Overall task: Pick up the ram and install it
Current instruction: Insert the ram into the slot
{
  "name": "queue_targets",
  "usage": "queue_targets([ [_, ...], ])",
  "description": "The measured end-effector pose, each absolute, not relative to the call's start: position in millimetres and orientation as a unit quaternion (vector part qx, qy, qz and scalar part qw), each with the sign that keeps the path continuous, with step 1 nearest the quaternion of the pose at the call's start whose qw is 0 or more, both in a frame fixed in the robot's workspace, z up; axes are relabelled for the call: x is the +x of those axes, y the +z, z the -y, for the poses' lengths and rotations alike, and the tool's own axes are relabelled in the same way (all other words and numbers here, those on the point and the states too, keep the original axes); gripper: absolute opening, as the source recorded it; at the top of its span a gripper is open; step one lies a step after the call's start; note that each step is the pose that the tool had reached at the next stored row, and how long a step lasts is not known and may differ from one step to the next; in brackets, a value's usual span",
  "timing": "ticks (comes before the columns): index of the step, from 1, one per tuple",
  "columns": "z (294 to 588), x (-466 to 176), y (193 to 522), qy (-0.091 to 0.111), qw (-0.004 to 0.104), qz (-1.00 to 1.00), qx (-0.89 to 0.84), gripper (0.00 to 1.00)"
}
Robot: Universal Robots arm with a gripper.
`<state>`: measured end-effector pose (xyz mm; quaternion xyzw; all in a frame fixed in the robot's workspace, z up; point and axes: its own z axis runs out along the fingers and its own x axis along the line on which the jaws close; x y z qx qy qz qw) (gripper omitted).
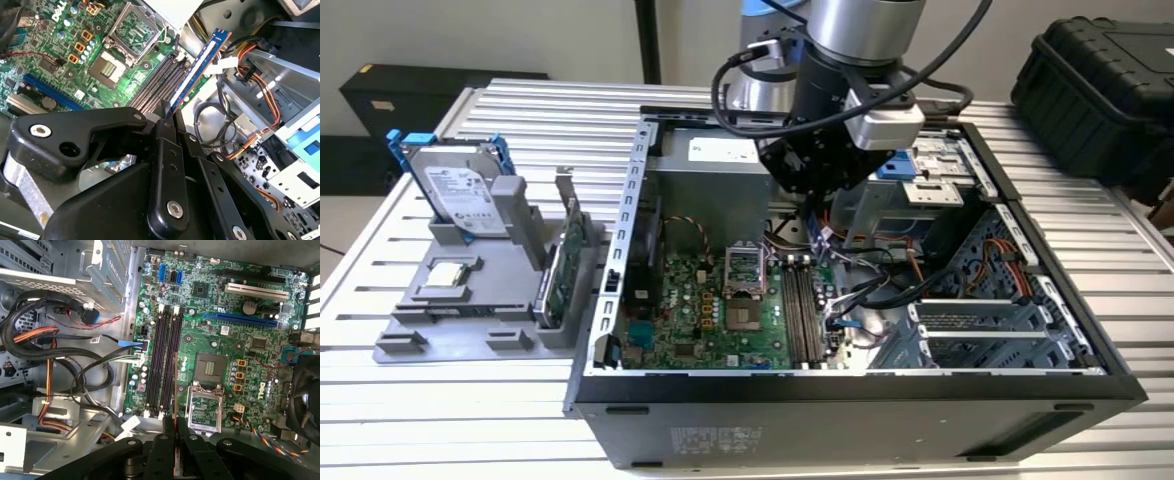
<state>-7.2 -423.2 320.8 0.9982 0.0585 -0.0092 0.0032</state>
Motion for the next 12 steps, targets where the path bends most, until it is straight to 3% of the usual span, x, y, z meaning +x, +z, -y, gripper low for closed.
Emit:
queue_targets([
  [12, 423.2, -7.2, 314.4, -0.009, 0.004, -0.058, 0.998, 0.0],
])
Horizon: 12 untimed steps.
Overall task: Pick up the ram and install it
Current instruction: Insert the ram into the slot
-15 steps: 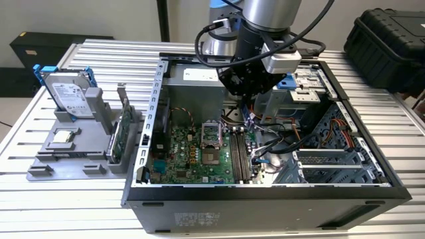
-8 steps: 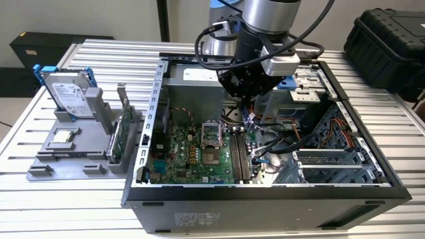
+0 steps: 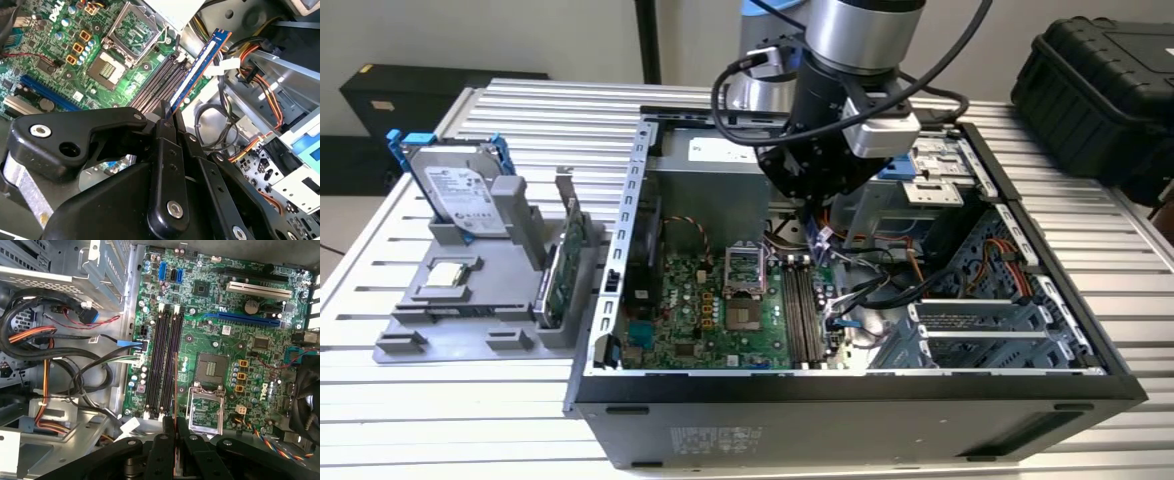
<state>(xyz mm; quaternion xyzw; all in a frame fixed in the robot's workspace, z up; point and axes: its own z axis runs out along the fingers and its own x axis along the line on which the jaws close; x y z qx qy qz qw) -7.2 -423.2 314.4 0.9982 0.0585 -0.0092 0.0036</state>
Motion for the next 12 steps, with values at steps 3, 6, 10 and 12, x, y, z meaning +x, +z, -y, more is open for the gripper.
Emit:
queue_targets([
  [3, 423.2, -7.2, 313.0, -0.009, 0.004, -0.058, 0.998, 0.0],
  [6, 423.2, -7.2, 312.4, -0.009, 0.004, -0.058, 0.998, 0.0],
  [10, 423.2, -7.3, 312.2, -0.009, 0.003, -0.058, 0.998, 0.0],
  [12, 423.2, -7.3, 312.2, -0.009, 0.003, -0.058, 0.998, 0.0],
])
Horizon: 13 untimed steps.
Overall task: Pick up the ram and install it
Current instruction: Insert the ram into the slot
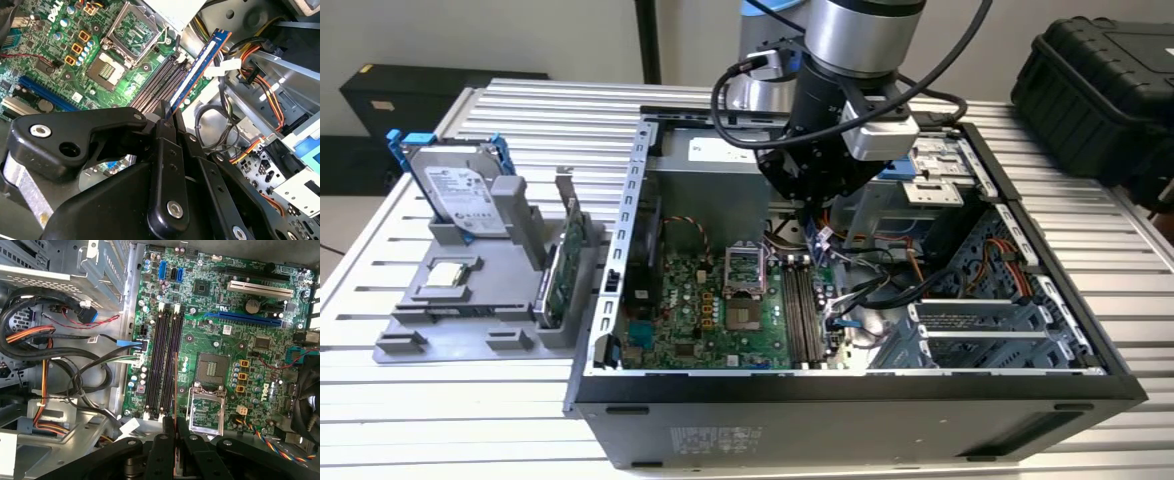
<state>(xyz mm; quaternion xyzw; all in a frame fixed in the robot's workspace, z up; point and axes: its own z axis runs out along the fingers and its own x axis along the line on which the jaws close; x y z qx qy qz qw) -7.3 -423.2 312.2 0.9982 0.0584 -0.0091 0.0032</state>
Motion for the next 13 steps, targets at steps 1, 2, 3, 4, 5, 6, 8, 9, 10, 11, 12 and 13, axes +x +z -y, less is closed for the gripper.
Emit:
queue_targets([
  [1, 423.2, -7.2, 312.3, -0.009, 0.003, -0.058, 0.998, 0.0],
  [2, 423.2, -7.2, 312.3, -0.009, 0.003, -0.058, 0.998, 0.0],
  [3, 423.2, -7.2, 312.2, -0.009, 0.003, -0.058, 0.998, 0.0],
  [4, 423.2, -7.2, 312.3, -0.009, 0.003, -0.058, 0.998, 0.0],
  [5, 423.2, -7.2, 312.2, -0.009, 0.003, -0.059, 0.998, 0.0],
  [6, 423.3, -7.2, 312.0, -0.009, 0.003, -0.059, 0.998, 0.0],
  [8, 423.5, -7.3, 311.1, -0.009, 0.003, -0.058, 0.998, 0.0],
  [9, 423.7, -7.3, 310.5, -0.009, 0.003, -0.056, 0.998, 0.0],
  [10, 424.3, -7.2, 310.3, -0.009, 0.003, -0.053, 0.999, 0.0],
  [11, 425.0, -7.2, 309.9, -0.009, 0.003, -0.05, 0.999, 0.0],
  [12, 425.5, -7.3, 309.4, -0.009, 0.003, -0.045, 0.999, 0.0],
  [13, 425.7, -7.3, 308.5, -0.009, 0.003, -0.039, 0.999, 0.0],
])
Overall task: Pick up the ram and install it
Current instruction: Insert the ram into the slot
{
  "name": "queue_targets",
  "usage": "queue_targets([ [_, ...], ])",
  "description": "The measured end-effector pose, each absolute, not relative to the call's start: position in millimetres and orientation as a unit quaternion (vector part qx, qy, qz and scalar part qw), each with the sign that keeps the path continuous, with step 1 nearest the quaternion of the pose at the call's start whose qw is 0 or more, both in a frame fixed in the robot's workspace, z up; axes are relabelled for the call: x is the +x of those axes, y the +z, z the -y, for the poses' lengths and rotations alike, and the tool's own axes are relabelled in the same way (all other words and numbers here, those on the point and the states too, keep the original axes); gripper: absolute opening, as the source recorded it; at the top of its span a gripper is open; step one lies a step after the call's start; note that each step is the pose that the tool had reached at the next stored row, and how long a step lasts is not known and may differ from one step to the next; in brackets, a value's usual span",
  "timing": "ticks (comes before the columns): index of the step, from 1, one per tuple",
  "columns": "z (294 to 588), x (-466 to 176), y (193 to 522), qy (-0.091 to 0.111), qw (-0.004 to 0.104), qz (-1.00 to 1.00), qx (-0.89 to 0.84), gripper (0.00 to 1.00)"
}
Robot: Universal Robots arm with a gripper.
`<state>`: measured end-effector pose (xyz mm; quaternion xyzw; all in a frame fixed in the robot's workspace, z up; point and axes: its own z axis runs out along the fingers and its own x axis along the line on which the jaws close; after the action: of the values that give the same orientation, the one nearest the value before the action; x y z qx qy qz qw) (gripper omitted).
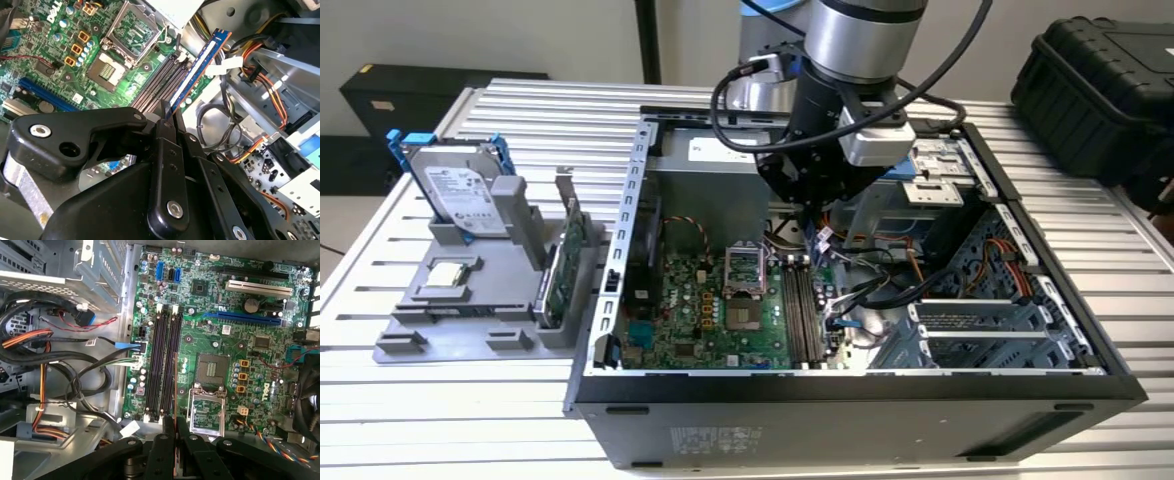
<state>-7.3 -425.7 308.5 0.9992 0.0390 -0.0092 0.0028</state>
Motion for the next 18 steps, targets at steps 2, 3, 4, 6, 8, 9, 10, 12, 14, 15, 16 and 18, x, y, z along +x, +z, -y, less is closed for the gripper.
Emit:
queue_targets([
  [2, 427, -7, 307, -0.009, 0.003, -0.028, 1.0, 0.0],
  [3, 427, -7, 307, -0.009, 0.003, -0.023, 1.0, 0.0],
  [4, 427, -7, 306, -0.009, 0.003, -0.019, 1.0, 0.0],
  [6, 428, -7, 306, -0.009, 0.003, -0.013, 1.0, 0.0],
  [8, 429, -6, 305, -0.009, 0.003, -0.01, 1.0, 0.0],
  [9, 430, -4, 305, -0.01, 0.003, -0.01, 1.0, 0.0],
  [10, 430, -3, 304, -0.01, 0.003, -0.01, 1.0, 0.0],
  [12, 431, -2, 303, -0.01, 0.002, -0.009, 1.0, 0.0],
  [14, 431, 1, 303, -0.01, 0.002, -0.008, 1.0, 0.0],
  [15, 432, 2, 302, -0.011, 0.002, -0.008, 1.0, 0.0],
  [16, 432, 3, 302, -0.011, 0.003, -0.007, 1.0, 0.0],
  [18, 433, 5, 301, -0.011, 0.002, -0.006, 1.0, 0.0],
])
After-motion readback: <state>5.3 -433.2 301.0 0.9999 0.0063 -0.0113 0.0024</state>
